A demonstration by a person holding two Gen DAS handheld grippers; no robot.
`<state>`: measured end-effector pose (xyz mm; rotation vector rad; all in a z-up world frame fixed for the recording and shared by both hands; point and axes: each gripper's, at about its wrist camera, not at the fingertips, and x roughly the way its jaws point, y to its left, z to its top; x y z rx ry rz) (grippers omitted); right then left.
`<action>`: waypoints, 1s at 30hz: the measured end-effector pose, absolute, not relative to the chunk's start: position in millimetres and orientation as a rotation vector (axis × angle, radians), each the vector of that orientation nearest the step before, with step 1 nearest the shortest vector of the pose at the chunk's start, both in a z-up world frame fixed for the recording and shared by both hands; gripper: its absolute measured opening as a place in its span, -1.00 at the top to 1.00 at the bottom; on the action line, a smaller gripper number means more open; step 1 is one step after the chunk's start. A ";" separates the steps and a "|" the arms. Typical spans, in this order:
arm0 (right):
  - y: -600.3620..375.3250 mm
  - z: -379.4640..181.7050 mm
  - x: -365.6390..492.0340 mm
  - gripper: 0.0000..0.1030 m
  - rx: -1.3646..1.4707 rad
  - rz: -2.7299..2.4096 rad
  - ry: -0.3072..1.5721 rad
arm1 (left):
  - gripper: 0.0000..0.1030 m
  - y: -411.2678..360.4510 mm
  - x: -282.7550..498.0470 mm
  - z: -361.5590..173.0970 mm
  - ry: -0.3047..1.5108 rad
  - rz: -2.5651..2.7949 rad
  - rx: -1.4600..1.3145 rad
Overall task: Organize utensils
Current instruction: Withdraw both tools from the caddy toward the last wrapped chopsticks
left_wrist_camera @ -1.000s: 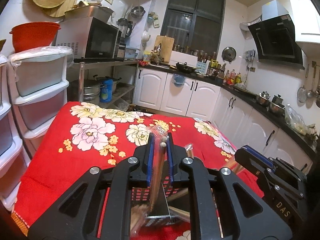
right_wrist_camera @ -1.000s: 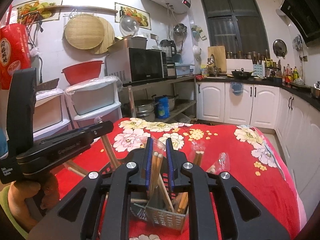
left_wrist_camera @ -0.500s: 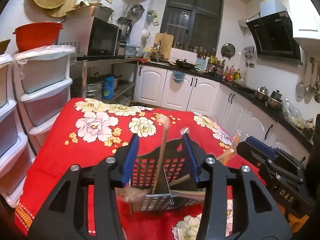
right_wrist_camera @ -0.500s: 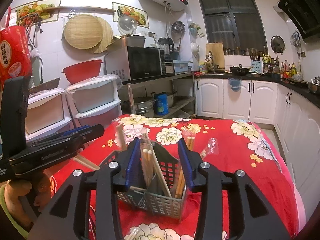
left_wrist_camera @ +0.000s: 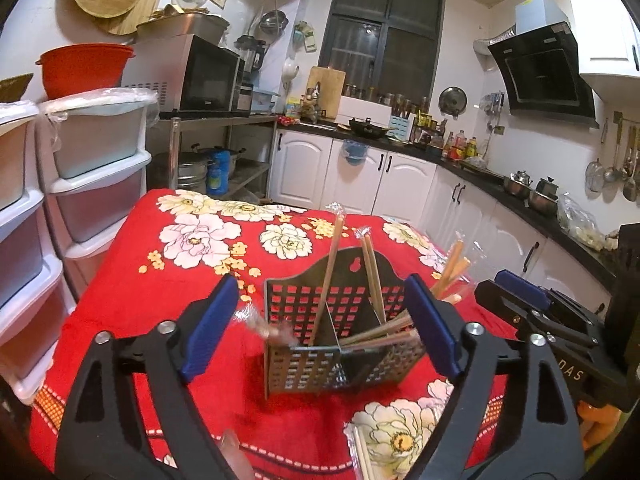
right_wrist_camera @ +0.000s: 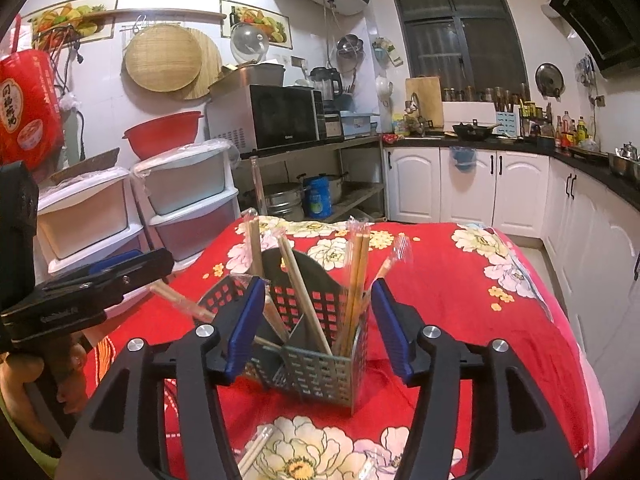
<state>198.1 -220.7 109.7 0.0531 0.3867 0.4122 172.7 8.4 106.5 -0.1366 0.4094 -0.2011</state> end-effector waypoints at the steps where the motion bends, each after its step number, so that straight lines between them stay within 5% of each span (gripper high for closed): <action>1: -221.0 109.2 196.5 -0.07 0.051 0.413 0.389 | -0.59 8.0 170.3 105.6 0.411 -0.205 -0.137; 7: -225.3 106.5 184.4 -0.16 0.043 0.411 0.395 | -0.77 8.2 158.8 98.8 0.423 -0.205 -0.144; 30: -237.8 72.6 154.1 -0.26 0.001 0.398 0.484 | -0.77 8.0 128.9 69.2 0.499 -0.220 -0.146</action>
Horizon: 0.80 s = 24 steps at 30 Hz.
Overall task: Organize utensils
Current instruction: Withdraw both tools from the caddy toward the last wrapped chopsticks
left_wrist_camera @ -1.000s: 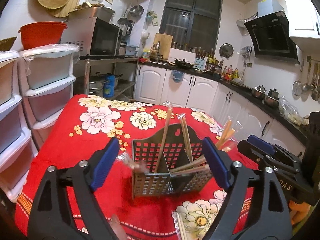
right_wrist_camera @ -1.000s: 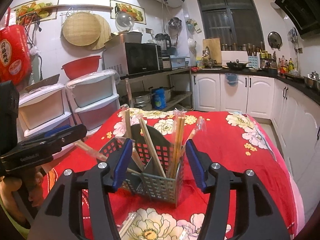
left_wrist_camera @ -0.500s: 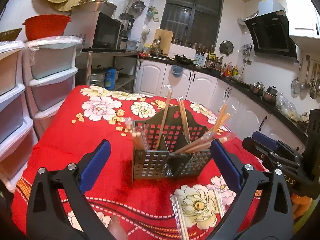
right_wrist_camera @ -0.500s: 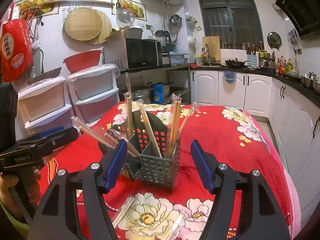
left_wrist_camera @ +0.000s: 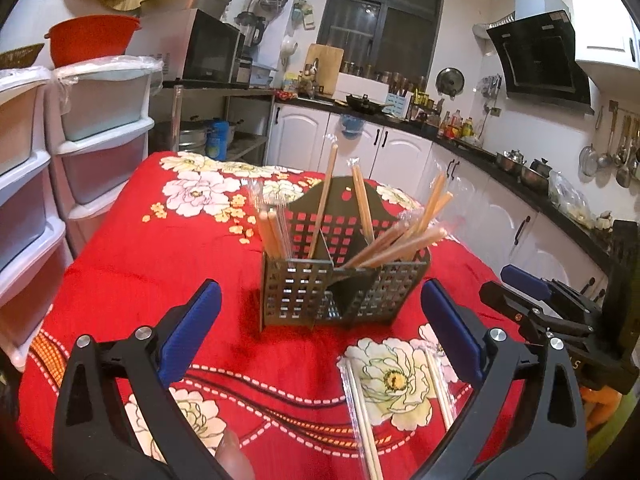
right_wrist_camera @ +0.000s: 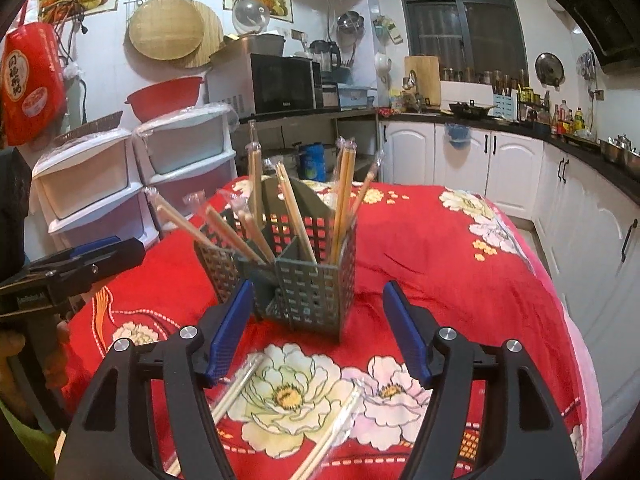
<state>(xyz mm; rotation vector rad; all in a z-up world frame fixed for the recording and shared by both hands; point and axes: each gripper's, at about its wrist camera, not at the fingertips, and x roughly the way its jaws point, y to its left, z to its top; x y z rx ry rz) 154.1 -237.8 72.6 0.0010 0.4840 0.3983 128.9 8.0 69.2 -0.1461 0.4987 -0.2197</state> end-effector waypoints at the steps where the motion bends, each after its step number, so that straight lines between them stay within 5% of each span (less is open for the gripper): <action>1: -238.3 70.3 153.1 -0.26 -0.002 0.399 0.491 | -0.77 7.9 129.1 68.3 0.503 -0.219 -0.145; 24: -256.9 21.1 155.6 -0.26 -0.015 0.379 0.676 | -0.71 -9.7 141.2 7.1 0.712 -0.301 -0.171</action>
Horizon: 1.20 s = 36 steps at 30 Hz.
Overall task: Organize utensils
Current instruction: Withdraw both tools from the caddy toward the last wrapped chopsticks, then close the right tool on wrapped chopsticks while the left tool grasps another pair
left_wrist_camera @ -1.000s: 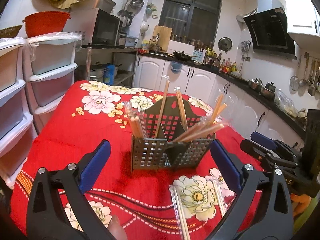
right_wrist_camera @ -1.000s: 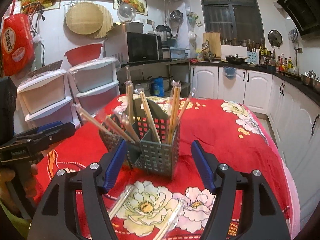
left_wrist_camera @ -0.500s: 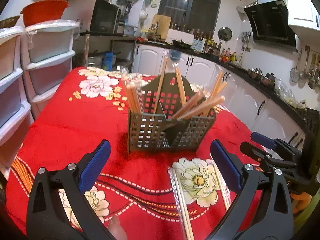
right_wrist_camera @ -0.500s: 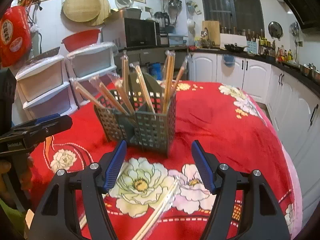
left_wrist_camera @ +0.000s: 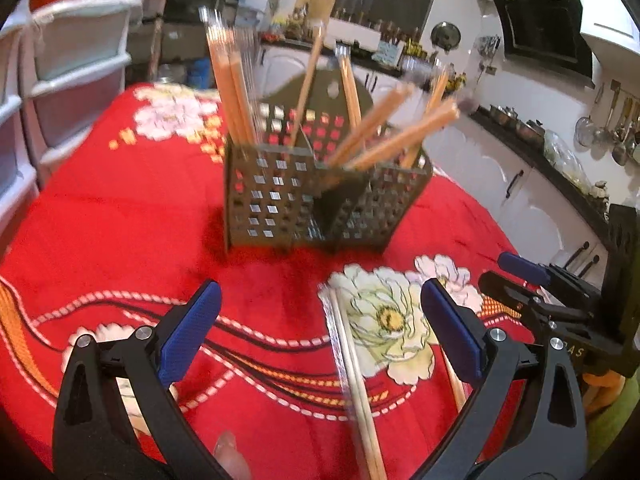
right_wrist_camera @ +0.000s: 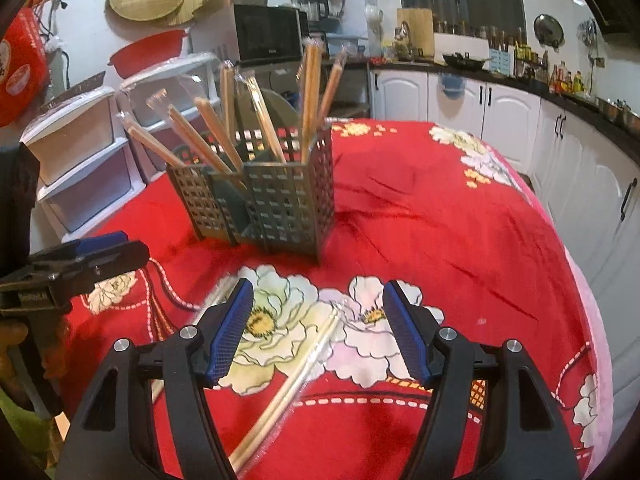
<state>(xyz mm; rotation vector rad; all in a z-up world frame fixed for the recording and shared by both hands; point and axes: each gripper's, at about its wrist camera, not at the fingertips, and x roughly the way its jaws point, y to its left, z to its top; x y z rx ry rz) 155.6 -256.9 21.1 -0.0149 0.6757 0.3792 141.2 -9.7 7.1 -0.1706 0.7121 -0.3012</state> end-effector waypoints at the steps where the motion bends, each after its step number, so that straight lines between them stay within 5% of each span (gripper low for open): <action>1: -256.8 19.9 157.0 -0.26 -0.021 0.381 0.685 | -0.62 -11.2 143.2 2.5 0.731 -0.316 -0.177; 10: -257.8 -6.0 180.5 -0.14 -0.029 0.405 0.825 | 0.13 -28.2 162.8 -29.9 0.882 -0.357 -0.193; 16: -253.6 -28.0 196.7 0.01 -0.004 0.425 0.909 | 0.37 -33.3 179.3 -44.9 0.949 -0.354 -0.208; 34: -229.9 -43.3 227.7 0.39 -0.026 0.402 0.955 | 0.39 -55.8 204.2 -47.0 0.975 -0.270 -0.119; 36: -226.4 -43.5 232.1 0.63 -0.048 0.397 0.949 | 0.50 -57.5 205.4 -48.0 0.966 -0.259 -0.100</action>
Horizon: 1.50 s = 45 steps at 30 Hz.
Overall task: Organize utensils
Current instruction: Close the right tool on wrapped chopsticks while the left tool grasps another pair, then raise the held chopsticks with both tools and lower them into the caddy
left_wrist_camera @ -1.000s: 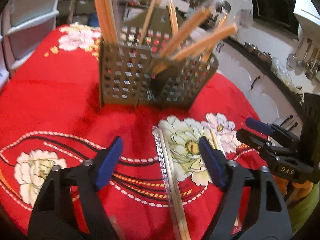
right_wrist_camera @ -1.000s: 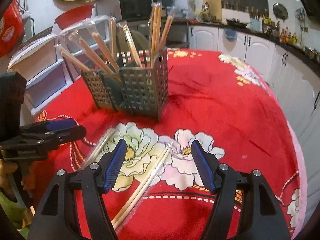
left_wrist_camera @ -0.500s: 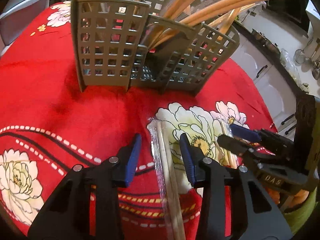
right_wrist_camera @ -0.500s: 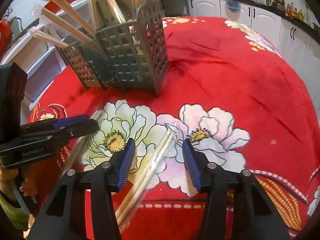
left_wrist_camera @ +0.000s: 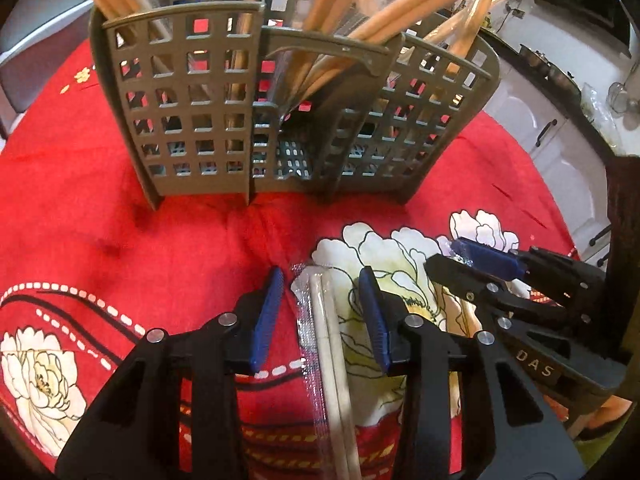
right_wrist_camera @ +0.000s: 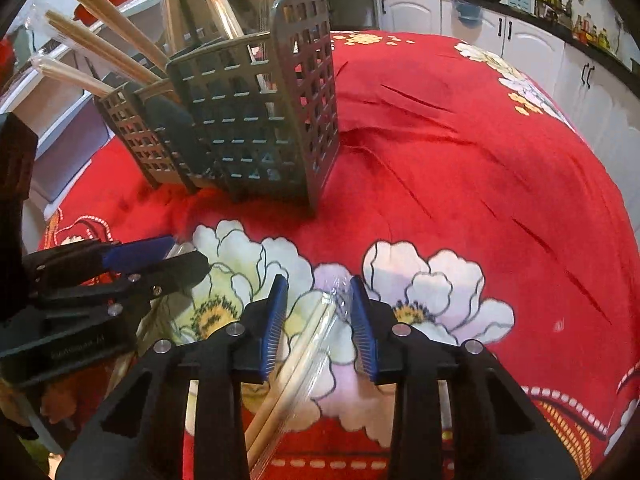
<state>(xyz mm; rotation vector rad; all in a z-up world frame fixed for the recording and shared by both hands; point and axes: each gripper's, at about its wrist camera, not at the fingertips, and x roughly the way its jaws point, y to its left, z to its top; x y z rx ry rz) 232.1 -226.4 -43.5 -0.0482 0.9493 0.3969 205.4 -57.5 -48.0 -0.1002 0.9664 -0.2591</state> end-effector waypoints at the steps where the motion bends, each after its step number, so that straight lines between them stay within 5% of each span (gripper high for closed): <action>1: -223.8 -43.7 233.2 0.74 -0.075 0.388 0.934 | 0.61 -59.3 205.2 -48.6 0.960 -0.251 -0.079; 9: -225.4 -39.4 234.4 0.86 -0.058 0.418 0.911 | 0.94 -54.0 202.8 -46.6 0.939 -0.271 -0.082; 45: -214.4 95.1 167.5 0.88 -0.060 0.475 0.528 | 0.98 19.6 151.9 77.5 0.615 -0.276 -0.256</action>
